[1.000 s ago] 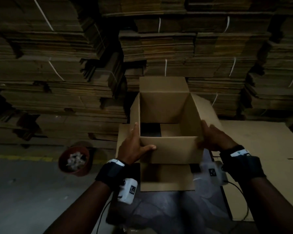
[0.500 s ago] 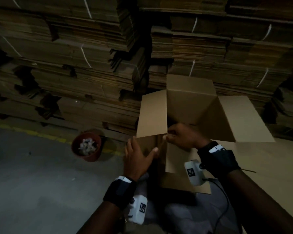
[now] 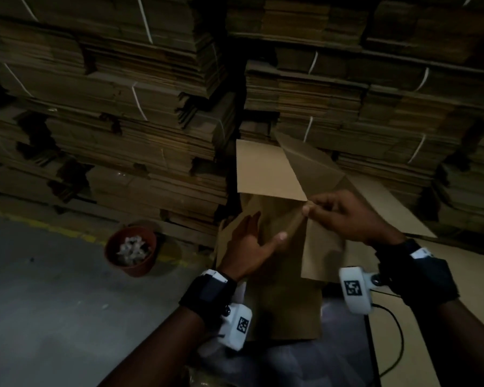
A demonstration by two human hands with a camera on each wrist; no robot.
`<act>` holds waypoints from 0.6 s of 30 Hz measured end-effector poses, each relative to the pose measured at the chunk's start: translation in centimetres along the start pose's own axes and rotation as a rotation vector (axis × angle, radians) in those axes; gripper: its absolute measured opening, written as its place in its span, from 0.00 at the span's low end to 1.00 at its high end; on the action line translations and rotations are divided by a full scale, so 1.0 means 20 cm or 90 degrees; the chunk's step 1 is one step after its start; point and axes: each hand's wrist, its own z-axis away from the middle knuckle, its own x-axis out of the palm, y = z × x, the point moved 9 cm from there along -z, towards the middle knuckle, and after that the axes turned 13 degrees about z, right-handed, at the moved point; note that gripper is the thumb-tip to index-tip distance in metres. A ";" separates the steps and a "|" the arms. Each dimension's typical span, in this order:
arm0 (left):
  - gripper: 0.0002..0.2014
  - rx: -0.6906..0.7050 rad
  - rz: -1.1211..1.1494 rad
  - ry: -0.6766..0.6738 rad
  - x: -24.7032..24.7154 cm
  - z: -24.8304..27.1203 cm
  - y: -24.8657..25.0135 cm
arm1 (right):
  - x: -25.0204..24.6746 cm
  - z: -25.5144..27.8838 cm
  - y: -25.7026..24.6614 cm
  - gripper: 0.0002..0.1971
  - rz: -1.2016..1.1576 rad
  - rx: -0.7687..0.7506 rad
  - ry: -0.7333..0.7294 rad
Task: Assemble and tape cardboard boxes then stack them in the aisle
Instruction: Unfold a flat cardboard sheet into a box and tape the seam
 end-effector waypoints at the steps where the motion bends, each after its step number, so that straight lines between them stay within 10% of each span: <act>1: 0.53 0.023 -0.027 -0.019 0.00 -0.01 0.04 | -0.04 0.03 0.00 0.12 -0.012 -0.009 0.002; 10: 0.58 0.038 -0.078 0.013 -0.27 -0.19 0.11 | -0.16 0.22 0.17 0.21 -0.157 -0.011 0.043; 18: 0.37 0.016 -0.071 0.019 -0.50 -0.31 0.06 | -0.02 0.19 0.51 0.11 -0.221 0.141 0.094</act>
